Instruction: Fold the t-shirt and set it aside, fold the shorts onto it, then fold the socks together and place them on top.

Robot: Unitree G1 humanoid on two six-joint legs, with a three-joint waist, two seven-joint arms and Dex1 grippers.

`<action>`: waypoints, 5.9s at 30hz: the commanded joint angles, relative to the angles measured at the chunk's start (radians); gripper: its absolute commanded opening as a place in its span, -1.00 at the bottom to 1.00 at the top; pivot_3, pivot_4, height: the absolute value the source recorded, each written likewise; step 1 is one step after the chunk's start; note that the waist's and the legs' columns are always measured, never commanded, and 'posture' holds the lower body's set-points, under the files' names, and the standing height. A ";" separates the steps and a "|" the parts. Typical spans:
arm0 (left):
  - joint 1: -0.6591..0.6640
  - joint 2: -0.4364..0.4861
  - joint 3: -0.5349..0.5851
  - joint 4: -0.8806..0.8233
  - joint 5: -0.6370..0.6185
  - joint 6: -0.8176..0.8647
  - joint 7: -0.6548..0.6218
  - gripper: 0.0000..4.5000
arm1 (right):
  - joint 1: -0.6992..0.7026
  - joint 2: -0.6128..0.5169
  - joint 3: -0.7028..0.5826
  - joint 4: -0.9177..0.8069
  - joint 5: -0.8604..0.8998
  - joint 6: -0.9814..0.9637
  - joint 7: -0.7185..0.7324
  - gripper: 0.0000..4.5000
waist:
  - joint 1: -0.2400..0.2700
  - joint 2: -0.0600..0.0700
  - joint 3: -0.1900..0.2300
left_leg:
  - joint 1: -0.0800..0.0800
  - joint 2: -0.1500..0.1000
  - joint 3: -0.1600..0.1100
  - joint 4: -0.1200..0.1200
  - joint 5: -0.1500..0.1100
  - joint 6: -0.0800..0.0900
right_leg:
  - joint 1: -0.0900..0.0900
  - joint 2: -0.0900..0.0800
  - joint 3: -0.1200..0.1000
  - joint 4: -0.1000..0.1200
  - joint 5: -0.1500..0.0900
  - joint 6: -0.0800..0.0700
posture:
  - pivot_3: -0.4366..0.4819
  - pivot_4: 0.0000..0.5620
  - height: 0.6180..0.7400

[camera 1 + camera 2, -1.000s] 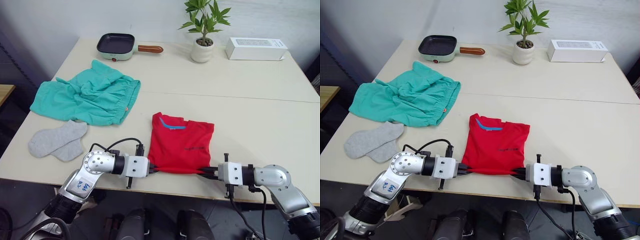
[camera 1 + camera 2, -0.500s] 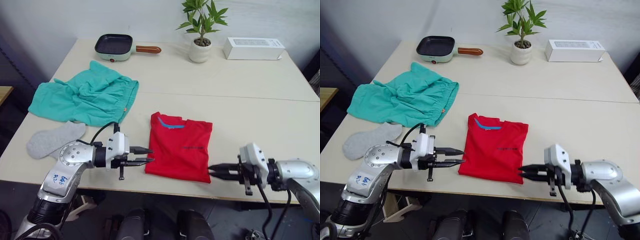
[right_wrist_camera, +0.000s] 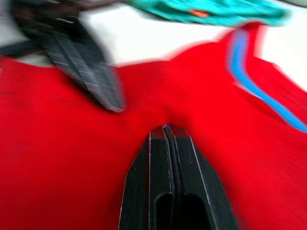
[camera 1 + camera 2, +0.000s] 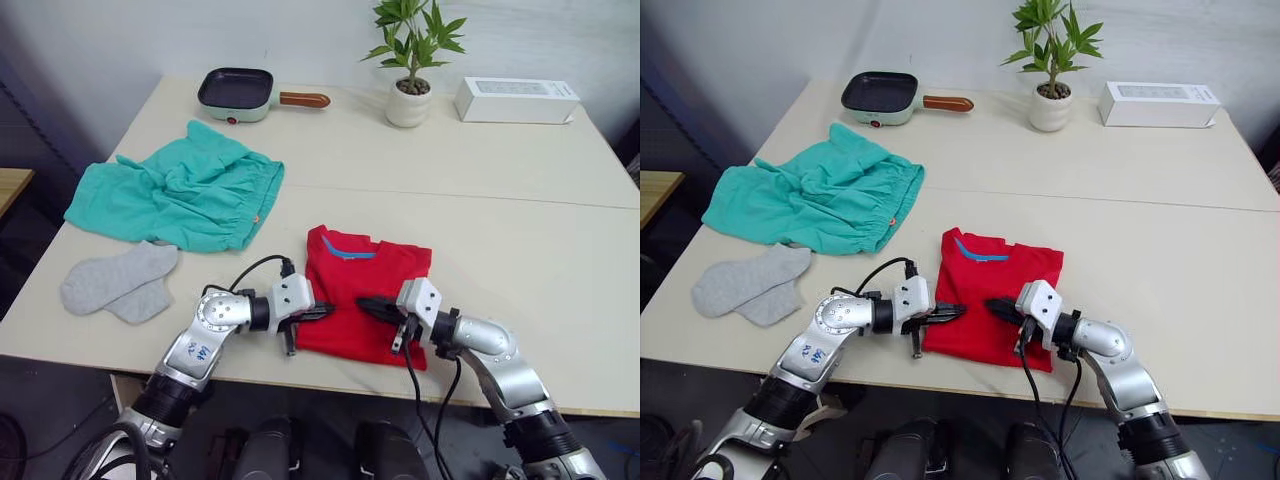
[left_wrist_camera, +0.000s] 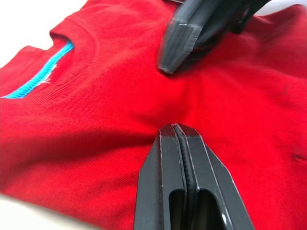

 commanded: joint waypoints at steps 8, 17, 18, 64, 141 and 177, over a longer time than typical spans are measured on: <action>0.039 0.012 0.000 0.045 0.008 0.008 0.005 -0.99 | -0.115 0.048 -0.164 0.174 0.039 0.150 -0.173 -1.00 | -0.017 0.008 -0.008 | 0.001 0.001 -0.001 -0.001 0.000 -0.001 | 0.000 0.000 0.000 0.001 -0.001 -0.001 | -0.05 -0.47 1.00; -0.029 -0.049 0.135 0.037 -0.174 -0.022 -0.051 -0.99 | -0.197 0.029 -0.311 0.074 0.225 0.231 -0.117 -1.00 | -0.019 0.010 -0.008 | -0.003 0.001 0.000 -0.001 0.003 0.004 | -0.004 0.000 0.000 0.001 -0.001 -0.001 | -0.05 -0.47 1.00; -0.046 -0.060 0.150 0.040 -0.193 -0.009 -0.048 -0.99 | -0.196 0.018 -0.301 0.054 0.234 0.235 -0.085 -1.00 | -0.019 0.010 -0.008 | -0.004 0.001 0.000 -0.001 0.003 0.004 | -0.005 0.000 0.000 0.002 -0.001 -0.001 | -0.05 -0.47 1.00; -0.067 0.012 0.172 0.207 -0.199 -0.105 -0.241 -1.00 | -0.179 -0.315 -0.384 0.071 0.446 0.798 0.162 -0.59 | -0.038 0.008 -0.008 | -0.002 0.000 0.013 -0.013 0.006 0.006 | -0.014 0.000 0.012 -0.001 0.001 0.001 | -0.05 -0.47 1.00; 0.105 0.232 0.374 -0.248 -0.472 0.183 -0.298 0.98 | -0.435 -0.652 -0.375 1.084 0.083 0.581 0.158 -1.00 | -0.041 -0.001 -0.012 | -0.003 0.002 0.020 -0.014 -0.001 0.002 | -0.015 0.001 0.014 -0.009 0.001 0.001 | -0.05 -0.47 1.00; 0.847 0.130 1.200 -0.050 -0.421 -0.027 0.052 1.00 | 0.231 -0.225 -0.338 -0.060 0.141 -0.405 0.281 0.99 | -0.036 0.003 -0.006 | 0.000 0.004 0.022 -0.015 -0.009 0.001 | -0.015 -0.001 0.015 -0.012 0.001 0.001 | -0.05 -0.47 1.00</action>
